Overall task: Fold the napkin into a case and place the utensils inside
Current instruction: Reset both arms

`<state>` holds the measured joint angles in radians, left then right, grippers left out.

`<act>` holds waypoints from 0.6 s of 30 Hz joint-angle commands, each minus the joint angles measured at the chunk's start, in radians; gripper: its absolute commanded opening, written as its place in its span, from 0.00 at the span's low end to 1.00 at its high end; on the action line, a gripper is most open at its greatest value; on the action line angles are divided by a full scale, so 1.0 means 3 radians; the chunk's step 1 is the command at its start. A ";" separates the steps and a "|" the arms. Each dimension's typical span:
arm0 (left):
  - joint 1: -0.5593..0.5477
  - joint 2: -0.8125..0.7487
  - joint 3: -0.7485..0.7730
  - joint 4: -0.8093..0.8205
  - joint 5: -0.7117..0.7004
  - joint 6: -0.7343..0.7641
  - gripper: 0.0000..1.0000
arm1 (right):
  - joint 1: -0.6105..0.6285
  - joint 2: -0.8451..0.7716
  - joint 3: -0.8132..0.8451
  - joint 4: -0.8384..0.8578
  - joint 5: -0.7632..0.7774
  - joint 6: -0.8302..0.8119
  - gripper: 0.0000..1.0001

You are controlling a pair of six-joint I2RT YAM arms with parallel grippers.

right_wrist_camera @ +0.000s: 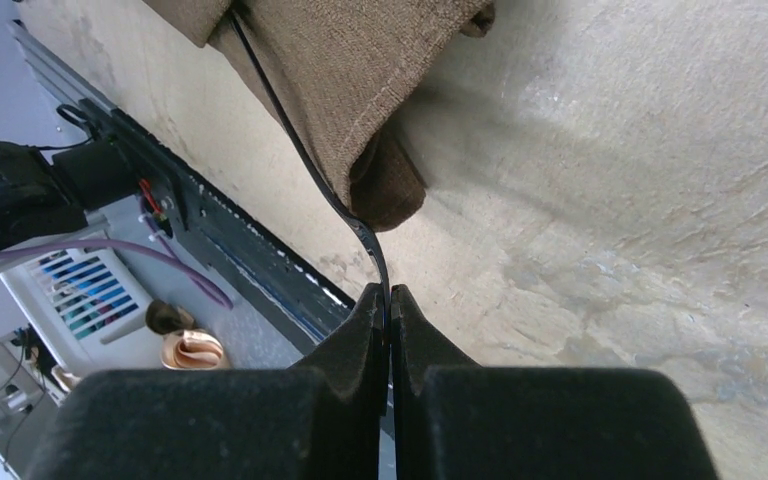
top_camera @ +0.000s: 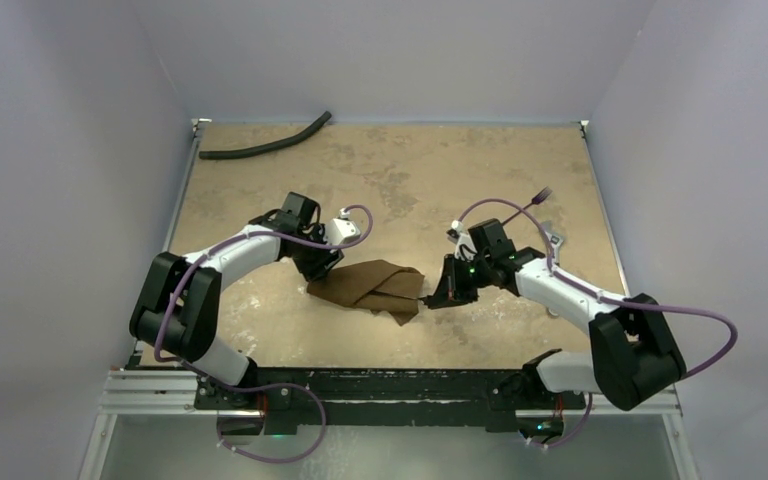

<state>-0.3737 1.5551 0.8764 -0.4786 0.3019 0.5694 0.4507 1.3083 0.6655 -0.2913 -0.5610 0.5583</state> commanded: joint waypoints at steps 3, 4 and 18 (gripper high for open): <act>-0.0017 -0.0096 -0.0064 0.0015 0.0085 0.0112 0.44 | -0.0009 -0.0046 -0.0043 0.0364 -0.0161 0.0140 0.00; -0.0017 -0.0096 -0.0070 0.0019 0.0096 0.0115 0.44 | -0.0009 -0.0045 -0.0044 0.0384 -0.0174 0.0151 0.00; -0.0020 -0.0138 -0.0089 -0.0005 0.0103 0.0201 0.42 | 0.0105 0.0440 -0.0040 0.1074 -0.0400 0.0363 0.00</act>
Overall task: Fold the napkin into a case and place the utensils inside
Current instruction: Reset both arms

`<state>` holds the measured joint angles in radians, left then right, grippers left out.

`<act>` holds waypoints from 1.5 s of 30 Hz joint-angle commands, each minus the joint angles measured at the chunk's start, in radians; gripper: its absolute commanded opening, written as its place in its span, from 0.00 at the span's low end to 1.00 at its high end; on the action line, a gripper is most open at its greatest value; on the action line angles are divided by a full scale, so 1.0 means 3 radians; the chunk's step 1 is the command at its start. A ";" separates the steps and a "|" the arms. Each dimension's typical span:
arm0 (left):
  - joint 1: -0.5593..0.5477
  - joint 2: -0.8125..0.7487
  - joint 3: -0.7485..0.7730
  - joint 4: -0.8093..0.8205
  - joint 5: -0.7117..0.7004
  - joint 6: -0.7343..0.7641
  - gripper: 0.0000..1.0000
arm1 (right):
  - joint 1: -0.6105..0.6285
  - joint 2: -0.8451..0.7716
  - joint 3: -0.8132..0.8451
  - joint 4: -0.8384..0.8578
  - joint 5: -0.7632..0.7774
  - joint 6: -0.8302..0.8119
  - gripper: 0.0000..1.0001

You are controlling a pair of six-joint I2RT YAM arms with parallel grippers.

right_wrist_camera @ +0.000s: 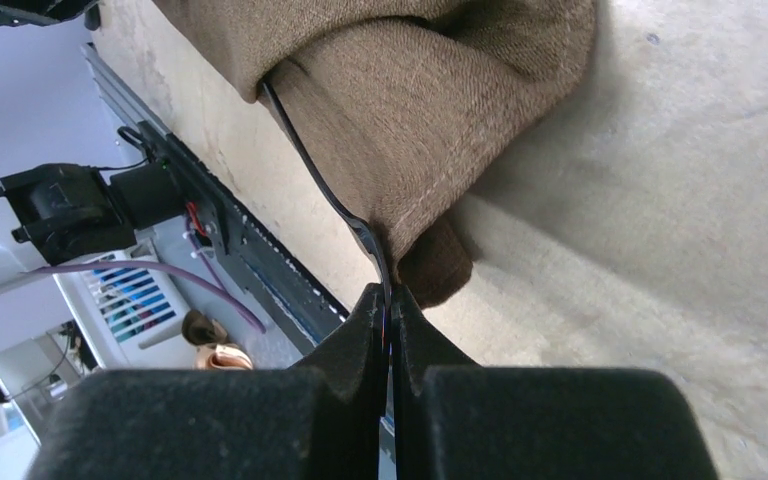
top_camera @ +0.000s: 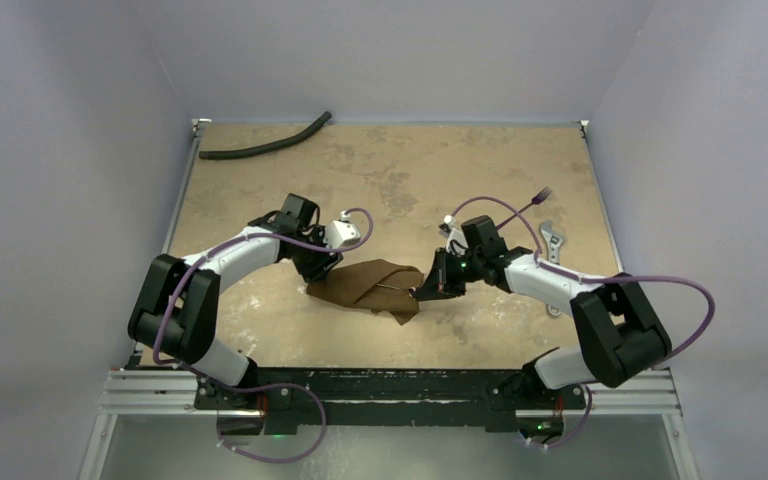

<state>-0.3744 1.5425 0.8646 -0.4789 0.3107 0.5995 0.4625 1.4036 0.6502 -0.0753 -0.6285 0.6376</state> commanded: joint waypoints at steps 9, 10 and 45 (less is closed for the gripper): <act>-0.0018 -0.0096 -0.0044 -0.0014 0.0069 0.0142 0.41 | 0.0214 0.0378 0.0204 0.0399 -0.0085 0.0094 0.00; -0.0015 -0.0096 -0.0045 -0.0019 0.0069 0.0142 0.41 | 0.0217 0.0398 0.0227 0.0374 -0.0066 0.0077 0.00; -0.0015 -0.0141 -0.0056 -0.0088 0.0000 0.0247 0.38 | 0.0396 0.0774 0.0730 0.0012 0.0299 -0.0069 0.05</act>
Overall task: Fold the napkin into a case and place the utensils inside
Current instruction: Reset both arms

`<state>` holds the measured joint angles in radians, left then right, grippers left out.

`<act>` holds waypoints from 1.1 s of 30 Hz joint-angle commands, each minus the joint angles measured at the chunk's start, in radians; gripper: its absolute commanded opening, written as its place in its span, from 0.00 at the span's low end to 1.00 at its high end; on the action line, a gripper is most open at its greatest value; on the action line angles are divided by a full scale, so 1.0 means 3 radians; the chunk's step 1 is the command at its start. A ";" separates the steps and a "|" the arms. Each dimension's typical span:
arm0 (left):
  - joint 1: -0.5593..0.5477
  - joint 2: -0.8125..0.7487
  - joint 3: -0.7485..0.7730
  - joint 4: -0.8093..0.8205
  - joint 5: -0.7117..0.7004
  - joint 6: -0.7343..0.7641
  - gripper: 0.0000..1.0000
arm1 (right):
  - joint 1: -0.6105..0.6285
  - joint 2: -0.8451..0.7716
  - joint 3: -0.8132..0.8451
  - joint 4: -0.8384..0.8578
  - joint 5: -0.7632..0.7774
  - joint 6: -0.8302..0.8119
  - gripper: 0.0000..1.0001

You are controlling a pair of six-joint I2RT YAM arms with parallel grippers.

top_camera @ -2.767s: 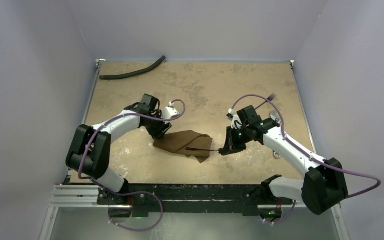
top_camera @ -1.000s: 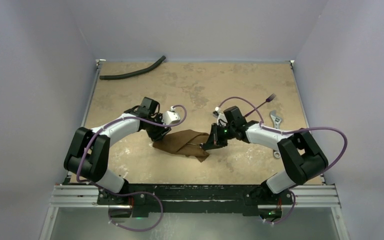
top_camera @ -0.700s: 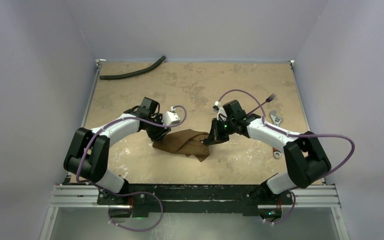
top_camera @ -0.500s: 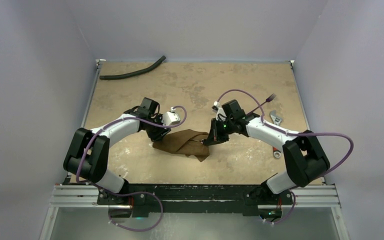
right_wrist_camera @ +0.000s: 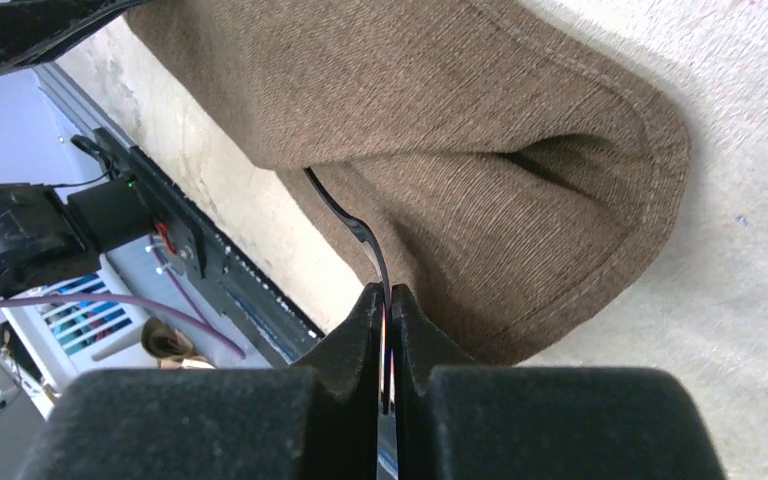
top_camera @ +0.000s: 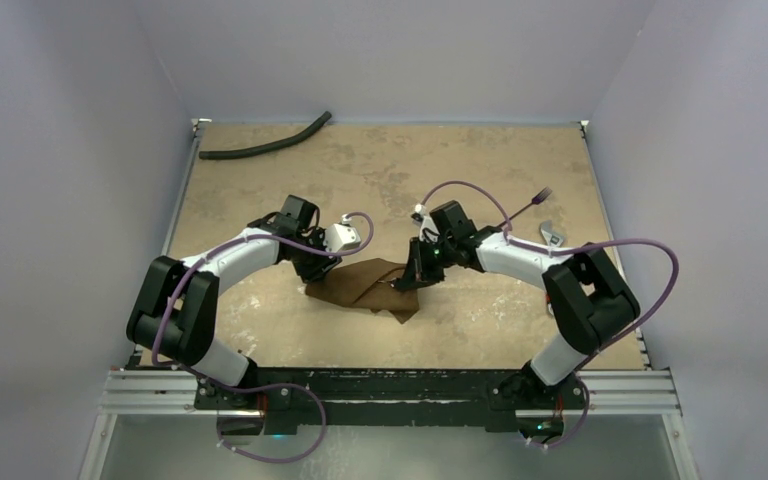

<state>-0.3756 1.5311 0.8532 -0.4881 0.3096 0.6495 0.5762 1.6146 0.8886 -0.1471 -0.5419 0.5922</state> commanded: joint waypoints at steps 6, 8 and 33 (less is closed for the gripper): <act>-0.0008 -0.0087 0.0029 -0.0099 -0.0042 0.0084 0.47 | 0.0017 -0.0059 -0.0013 0.0080 0.0150 -0.0061 0.61; -0.0011 -0.0093 0.0026 -0.0110 -0.0058 0.0100 0.49 | 0.0015 -0.0201 -0.0015 -0.0086 0.0174 -0.0076 0.77; 0.0023 -0.0154 0.0930 -0.0889 -0.0148 -0.0243 0.89 | -0.2206 0.0193 0.1001 -0.0043 0.2586 -0.0172 0.97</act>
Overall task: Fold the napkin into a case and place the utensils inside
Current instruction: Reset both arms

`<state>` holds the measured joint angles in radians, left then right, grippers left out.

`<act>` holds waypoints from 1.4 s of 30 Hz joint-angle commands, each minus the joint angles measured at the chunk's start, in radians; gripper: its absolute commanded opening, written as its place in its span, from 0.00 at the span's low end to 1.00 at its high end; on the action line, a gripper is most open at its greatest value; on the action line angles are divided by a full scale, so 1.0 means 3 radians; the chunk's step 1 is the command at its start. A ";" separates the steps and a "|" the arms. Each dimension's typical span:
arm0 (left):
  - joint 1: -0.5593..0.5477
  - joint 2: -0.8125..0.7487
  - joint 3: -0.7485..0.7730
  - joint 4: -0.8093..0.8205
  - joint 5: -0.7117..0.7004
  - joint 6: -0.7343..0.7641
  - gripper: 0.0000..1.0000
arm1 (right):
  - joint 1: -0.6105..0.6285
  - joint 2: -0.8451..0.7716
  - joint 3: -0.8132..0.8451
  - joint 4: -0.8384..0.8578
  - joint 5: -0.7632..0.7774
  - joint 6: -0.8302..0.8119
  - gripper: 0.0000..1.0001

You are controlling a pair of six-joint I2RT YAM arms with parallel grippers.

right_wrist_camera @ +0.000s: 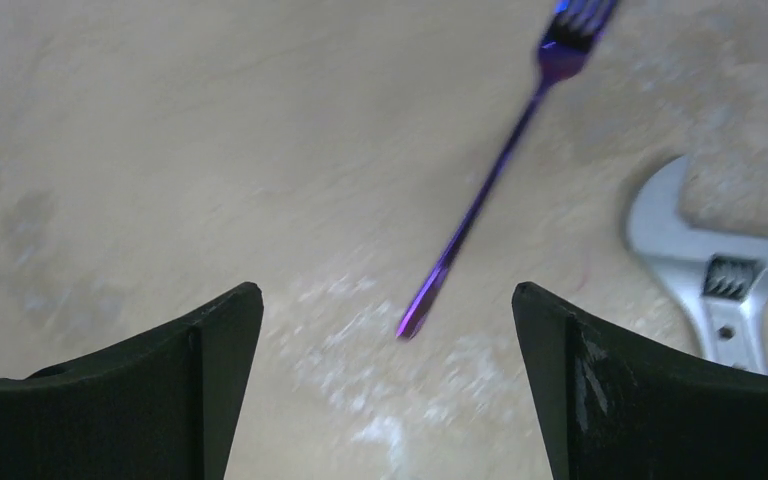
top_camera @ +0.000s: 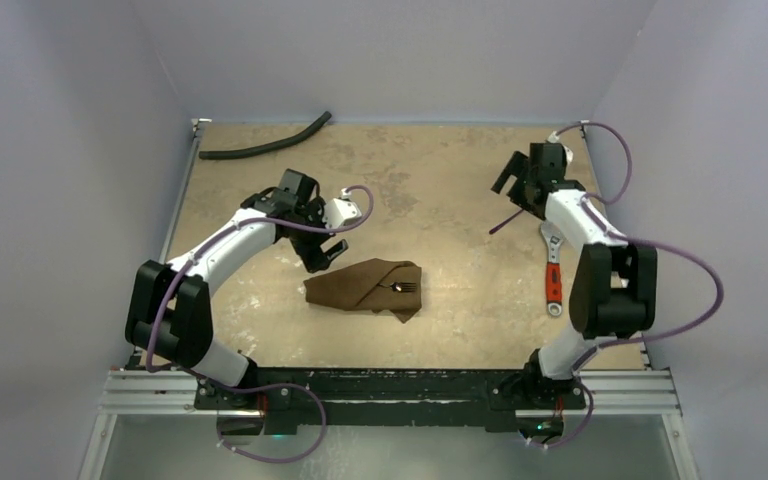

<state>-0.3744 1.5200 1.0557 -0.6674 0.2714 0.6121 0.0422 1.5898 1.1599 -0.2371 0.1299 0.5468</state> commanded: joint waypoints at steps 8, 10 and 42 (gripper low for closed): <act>0.0075 -0.0078 0.0492 -0.0473 -0.0083 -0.0232 0.96 | -0.0956 0.0779 0.0229 0.0739 -0.0117 -0.0111 0.87; 0.0078 -0.0033 0.0566 -0.0519 -0.0127 -0.0248 0.97 | -0.0998 0.0862 0.0269 0.0882 -0.0278 -0.0116 0.86; 0.0128 0.0013 0.0945 -0.0653 -0.0225 -0.0318 0.98 | -0.1035 0.1560 0.0496 0.0832 -0.0607 -0.0307 0.43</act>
<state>-0.3462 1.5257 1.3018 -0.8547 0.2043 0.5339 -0.2695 2.0899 1.3830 0.0608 -0.0666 0.4805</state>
